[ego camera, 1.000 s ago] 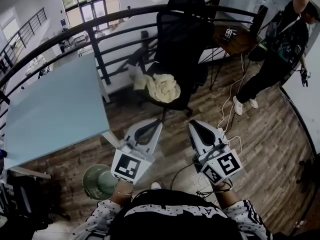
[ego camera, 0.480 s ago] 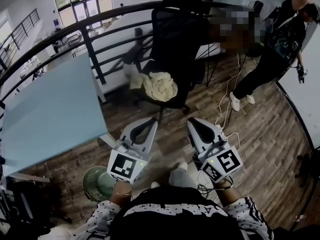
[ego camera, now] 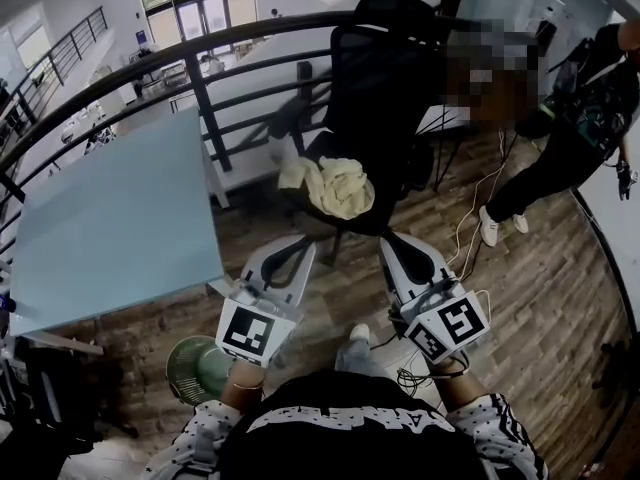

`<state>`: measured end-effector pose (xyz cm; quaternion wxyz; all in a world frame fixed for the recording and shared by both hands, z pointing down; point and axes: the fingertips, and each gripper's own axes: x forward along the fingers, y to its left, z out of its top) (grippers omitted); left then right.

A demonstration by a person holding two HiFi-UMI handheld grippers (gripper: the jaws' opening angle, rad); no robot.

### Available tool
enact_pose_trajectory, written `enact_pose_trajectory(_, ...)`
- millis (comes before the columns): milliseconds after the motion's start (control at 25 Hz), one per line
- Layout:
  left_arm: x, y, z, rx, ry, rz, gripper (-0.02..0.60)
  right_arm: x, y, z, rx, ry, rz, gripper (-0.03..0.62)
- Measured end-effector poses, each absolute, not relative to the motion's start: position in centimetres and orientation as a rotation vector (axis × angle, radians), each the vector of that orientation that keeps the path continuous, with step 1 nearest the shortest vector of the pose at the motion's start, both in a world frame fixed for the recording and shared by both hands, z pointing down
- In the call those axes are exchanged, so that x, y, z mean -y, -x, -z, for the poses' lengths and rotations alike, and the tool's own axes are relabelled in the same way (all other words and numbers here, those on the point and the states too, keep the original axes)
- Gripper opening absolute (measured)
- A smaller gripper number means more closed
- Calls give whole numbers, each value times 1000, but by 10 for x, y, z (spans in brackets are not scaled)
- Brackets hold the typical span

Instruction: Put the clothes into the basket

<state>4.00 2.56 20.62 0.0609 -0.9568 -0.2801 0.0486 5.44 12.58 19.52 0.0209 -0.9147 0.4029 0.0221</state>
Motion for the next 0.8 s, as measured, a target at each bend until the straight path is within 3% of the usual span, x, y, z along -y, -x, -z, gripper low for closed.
enact_pose_trajectory(800, -48, -111, -220, 810, 2888, -95, 17, -157, -134, -209, -1220, 2819, -46, 34)
